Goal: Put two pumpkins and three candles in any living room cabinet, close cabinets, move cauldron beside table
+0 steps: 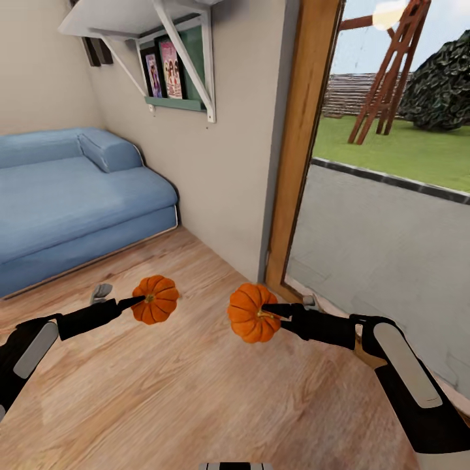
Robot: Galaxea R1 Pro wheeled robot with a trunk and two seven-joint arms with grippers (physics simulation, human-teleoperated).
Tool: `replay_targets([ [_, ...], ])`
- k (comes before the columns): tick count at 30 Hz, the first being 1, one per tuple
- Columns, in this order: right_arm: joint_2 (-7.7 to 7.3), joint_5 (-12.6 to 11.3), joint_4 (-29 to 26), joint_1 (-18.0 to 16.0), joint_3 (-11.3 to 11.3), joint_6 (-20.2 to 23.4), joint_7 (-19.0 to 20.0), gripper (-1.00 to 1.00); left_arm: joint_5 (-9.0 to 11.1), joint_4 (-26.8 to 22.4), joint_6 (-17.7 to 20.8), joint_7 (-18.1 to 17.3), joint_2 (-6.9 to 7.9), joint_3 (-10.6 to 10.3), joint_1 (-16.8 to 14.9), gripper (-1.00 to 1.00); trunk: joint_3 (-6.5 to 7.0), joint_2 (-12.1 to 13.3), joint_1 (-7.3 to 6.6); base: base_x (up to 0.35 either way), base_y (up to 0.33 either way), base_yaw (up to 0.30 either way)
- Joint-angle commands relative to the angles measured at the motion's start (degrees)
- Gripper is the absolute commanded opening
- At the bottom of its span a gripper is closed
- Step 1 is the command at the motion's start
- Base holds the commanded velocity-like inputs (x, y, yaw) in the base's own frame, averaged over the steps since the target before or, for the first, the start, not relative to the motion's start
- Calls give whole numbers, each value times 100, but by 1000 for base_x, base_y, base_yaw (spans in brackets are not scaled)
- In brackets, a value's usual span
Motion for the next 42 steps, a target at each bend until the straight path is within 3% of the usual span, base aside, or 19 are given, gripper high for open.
replay_targets([
  [1,-4,-59,-5,-3,5,4,-60,-100,40,4,37,1,5,-15,-4,-100,27,0,-3,0,0,79],
  [42,-1,-60,-22,-1,5,4,-51,-100,28,32,9,1,-3,-15,-4,-100,1307,55,-109,0,0,80],
])
